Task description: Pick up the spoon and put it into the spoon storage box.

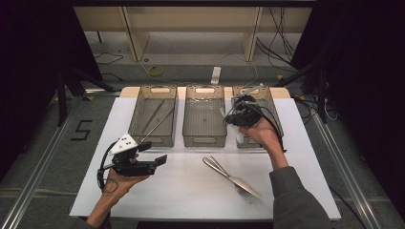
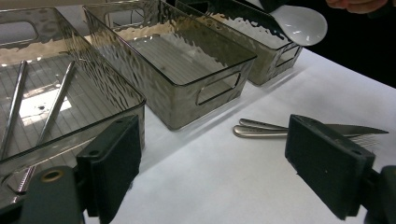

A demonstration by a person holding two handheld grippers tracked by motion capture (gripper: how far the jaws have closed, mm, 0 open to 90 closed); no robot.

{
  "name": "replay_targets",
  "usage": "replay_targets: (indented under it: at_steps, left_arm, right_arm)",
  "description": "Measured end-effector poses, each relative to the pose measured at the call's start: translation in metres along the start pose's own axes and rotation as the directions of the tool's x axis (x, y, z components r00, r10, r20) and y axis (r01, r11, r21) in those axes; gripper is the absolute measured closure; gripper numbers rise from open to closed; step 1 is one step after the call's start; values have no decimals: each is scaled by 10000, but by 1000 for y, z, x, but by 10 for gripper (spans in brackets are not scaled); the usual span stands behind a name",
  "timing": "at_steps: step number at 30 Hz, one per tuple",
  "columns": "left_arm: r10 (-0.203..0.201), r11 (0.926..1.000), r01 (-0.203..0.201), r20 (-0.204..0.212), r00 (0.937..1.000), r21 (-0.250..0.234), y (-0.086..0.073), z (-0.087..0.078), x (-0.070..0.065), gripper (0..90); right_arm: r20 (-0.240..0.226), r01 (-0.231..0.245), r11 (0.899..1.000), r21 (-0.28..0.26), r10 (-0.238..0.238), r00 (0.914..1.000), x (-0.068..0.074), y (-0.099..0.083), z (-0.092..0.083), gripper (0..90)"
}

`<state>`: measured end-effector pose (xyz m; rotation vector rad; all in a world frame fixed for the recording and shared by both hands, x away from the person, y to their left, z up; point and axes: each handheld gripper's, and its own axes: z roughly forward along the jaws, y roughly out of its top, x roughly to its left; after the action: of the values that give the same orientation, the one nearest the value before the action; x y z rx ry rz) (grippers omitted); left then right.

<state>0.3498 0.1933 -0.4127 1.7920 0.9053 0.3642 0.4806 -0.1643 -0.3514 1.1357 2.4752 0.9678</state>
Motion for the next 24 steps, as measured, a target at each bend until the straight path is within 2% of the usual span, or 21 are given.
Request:
replay_targets:
  at_steps: [8,14,24]
  left_arm:
    - [2,10000,-2,-43,10000,-34,0,0,0,180]
    - [14,10000,-14,-69,10000,-50,0,-1,1,180]
    - [6,10000,-7,-86,10000,-56,0,-1,1,179]
  right_arm:
    - [85,-37,10000,-17,37,10000,0,21,19,868]
    - [129,-323,9995,-73,324,9994,-4,31,31,868]
    - [313,-556,9984,60,554,9980,-3,43,54,868]
